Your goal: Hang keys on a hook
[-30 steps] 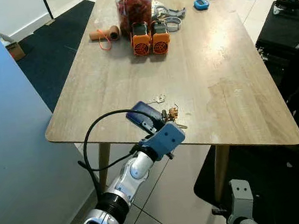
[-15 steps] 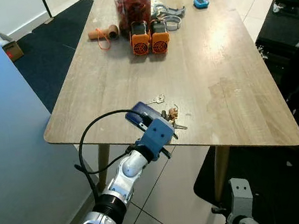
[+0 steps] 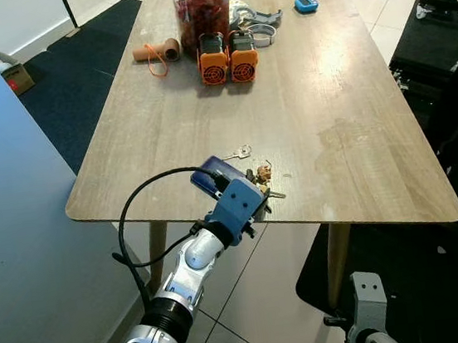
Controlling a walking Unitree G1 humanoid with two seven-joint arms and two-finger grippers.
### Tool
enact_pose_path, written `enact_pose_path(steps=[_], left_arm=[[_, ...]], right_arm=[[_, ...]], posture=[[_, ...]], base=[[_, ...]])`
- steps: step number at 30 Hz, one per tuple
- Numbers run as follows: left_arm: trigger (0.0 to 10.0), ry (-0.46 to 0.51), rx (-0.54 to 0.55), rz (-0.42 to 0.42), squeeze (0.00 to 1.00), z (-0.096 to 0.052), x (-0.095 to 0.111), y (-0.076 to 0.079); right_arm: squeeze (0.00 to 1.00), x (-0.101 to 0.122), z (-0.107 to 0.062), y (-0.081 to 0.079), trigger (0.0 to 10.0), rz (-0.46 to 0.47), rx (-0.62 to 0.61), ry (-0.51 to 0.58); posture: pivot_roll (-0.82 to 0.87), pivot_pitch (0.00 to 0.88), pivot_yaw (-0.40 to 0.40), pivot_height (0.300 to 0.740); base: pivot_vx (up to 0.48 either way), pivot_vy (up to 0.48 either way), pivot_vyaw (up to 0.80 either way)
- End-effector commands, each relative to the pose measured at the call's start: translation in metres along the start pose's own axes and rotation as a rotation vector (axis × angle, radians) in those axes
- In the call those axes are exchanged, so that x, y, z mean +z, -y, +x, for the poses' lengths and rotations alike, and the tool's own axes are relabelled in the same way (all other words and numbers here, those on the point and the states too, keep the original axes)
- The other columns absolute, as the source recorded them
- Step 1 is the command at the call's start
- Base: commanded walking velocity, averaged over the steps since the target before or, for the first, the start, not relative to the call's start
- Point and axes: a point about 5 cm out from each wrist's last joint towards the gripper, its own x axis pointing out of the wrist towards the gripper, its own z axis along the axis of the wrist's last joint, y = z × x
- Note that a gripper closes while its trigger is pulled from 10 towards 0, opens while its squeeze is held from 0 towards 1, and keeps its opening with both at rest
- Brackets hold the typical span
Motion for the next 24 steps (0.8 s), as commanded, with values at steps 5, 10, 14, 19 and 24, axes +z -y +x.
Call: enact_pose_path(steps=[5, 10, 14, 19, 24], left_arm=[[10.0, -0.086, -0.029, -0.013, 0.00, -0.008, -0.015, 0.006], [10.0, -0.104, -0.047, 0.016, 0.00, -0.007, -0.016, 0.007], [10.0, -0.117, -0.038, 0.047, 0.00, -0.006, -0.017, 0.005], [10.0, -0.158, -0.003, 0.078, 0.00, -0.006, -0.020, 0.001], [10.0, -0.184, 0.020, 0.086, 0.00, -0.006, -0.023, -0.004]], right_arm=[[0.00, -0.010, -0.003, 0.004, 10.0, 0.000, -0.017, -0.054], [0.00, -0.012, -0.003, 0.003, 10.0, -0.002, -0.018, -0.063], [0.00, -0.012, -0.003, 0.003, 10.0, -0.002, -0.018, -0.064], [0.00, -0.012, -0.003, 0.003, 10.0, -0.002, -0.019, -0.063], [0.00, -0.012, -0.003, 0.003, 10.0, -0.002, -0.020, -0.063]], posture=[[0.04, 0.129, -0.003, 0.740], [0.04, 0.128, -0.001, 0.740], [0.04, 0.128, -0.001, 0.740], [0.04, 0.128, -0.002, 0.740], [0.04, 0.129, -0.002, 0.740]], base=[[0.000, 0.000, 0.00], [0.000, 0.000, 0.00], [0.000, 0.000, 0.00], [0.000, 0.000, 0.00], [0.000, 0.000, 0.00]])
